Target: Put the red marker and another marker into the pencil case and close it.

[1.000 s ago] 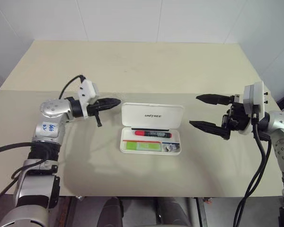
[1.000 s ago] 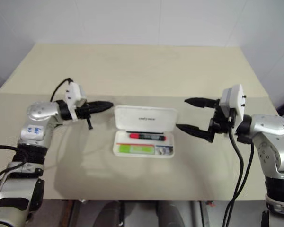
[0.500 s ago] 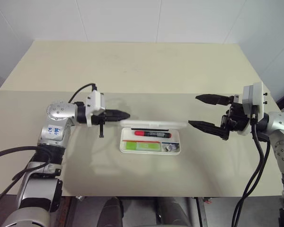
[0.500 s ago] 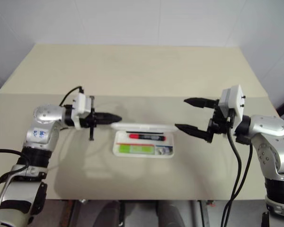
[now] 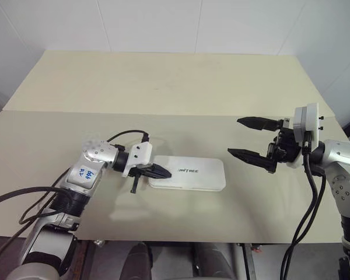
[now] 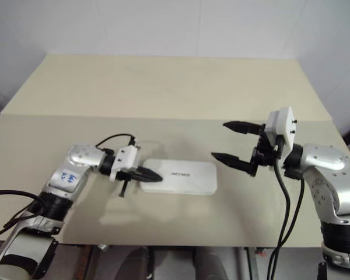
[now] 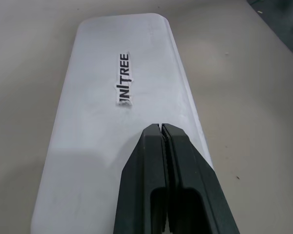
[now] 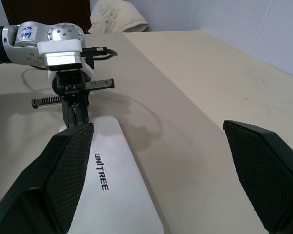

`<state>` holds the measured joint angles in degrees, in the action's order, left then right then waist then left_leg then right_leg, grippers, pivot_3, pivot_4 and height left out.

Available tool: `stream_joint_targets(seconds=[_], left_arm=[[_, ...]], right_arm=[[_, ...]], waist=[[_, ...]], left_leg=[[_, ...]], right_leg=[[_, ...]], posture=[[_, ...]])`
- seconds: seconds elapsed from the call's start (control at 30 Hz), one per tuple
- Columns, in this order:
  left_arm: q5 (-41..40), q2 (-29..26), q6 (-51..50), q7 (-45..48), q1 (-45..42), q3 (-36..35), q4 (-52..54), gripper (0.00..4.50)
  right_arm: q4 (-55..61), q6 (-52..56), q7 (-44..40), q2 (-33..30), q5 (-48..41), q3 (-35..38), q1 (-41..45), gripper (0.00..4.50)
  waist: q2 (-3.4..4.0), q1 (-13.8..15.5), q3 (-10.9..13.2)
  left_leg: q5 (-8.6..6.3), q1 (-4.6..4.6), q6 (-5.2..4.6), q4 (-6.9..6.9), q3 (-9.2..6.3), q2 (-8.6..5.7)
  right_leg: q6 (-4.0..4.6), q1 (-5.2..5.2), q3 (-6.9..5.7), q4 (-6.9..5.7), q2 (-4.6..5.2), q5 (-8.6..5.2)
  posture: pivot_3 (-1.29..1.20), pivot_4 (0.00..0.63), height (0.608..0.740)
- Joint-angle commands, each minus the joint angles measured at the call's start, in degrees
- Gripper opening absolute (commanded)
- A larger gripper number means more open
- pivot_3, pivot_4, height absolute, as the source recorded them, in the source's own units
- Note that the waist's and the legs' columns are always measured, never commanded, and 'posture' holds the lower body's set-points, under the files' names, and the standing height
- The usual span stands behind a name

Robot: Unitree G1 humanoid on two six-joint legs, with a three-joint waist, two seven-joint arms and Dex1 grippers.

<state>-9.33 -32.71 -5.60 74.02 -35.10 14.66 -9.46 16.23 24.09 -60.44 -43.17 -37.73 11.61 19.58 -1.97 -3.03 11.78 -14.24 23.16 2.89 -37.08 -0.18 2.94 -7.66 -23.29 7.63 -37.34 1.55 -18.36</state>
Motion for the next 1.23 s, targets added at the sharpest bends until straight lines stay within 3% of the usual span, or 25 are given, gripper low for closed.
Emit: stream_joint_targets(seconds=[0.03, 0.2, 0.4, 0.53, 0.73, 0.9, 1.23], left_arm=[[2.3, 0.2, -2.1, -1.3, 1.1, 2.3, 1.2, 0.04], [-5.2, 0.9, -6.1, -2.1, 1.6, -3.7, 5.2, 0.04], [-13.2, -2.3, -8.6, -1.9, 4.1, -13.2, 10.0, 0.04], [-16.2, -6.0, -10.4, -3.4, 7.2, -19.4, 13.7, 0.90], [-18.6, -11.5, -11.9, -5.8, 10.8, -27.8, 14.0, 2.82], [-20.2, -12.7, -13.6, -7.2, 11.9, -29.5, 14.9, 4.49], [-20.5, -12.0, -12.5, -10.8, 12.5, -29.8, 17.4, 4.49]], right_arm=[[2.9, -0.3, 0.8, 0.5, -1.4, 1.0, -0.7, 4.50], [2.8, -0.6, 0.7, 1.0, -1.1, 0.8, -1.3, 4.50], [0.7, 0.0, -1.0, 0.3, -1.8, 1.0, -0.3, 4.50], [-0.6, -1.1, -2.2, -0.1, -1.4, 1.3, 0.5, 4.50], [-3.1, -3.2, -3.0, 0.4, -0.5, 1.6, 1.7, 4.50], [-5.8, -6.4, -6.2, -0.5, 2.6, -0.3, 1.8, 4.50], [-12.2, -11.8, -10.6, 0.5, 7.0, -3.7, 5.5, 4.50]], waist=[[0.00, 0.0, 0.0], [0.00, -0.2, 0.0], [-0.01, -0.4, 0.0], [-0.01, -0.3, 0.0], [-0.06, -0.3, 0.0], [-0.07, -0.2, 0.0], [-0.08, -0.3, 0.1]], left_leg=[[0.00, 0.00, 0.00, 0.00, 0.00, -0.01], [0.00, -0.01, 0.00, 0.00, 0.00, -0.01], [0.00, 0.02, 0.00, 0.07, 0.00, 0.00], [0.00, 0.02, 0.00, 0.11, 0.01, 0.02], [-0.01, 0.03, 0.00, 0.11, 0.03, 0.01], [-0.02, 0.04, 0.01, 0.14, 0.03, 0.01], [-0.09, 0.06, 0.12, 0.24, 0.09, 0.04]], right_leg=[[-0.01, 0.00, 0.02, 0.00, 0.00, 0.01], [-0.02, -0.01, 0.03, -0.01, 0.00, 0.01], [-0.01, -0.08, 0.02, -0.01, -0.01, 0.00], [0.00, -0.09, 0.03, 0.02, 0.01, 0.00], [0.00, -0.08, 0.02, 0.10, 0.03, 0.00], [-0.01, -0.05, 0.01, 0.22, 0.05, 0.00], [-0.02, -0.08, 0.02, 0.36, 0.06, 0.02]], posture=[[0.00, 0.150, 0.740], [0.00, 0.150, 0.740], [0.00, 0.150, 0.740], [0.00, 0.150, 0.740], [0.00, 0.150, 0.740], [0.00, 0.150, 0.740], [0.00, 0.150, 0.740]])
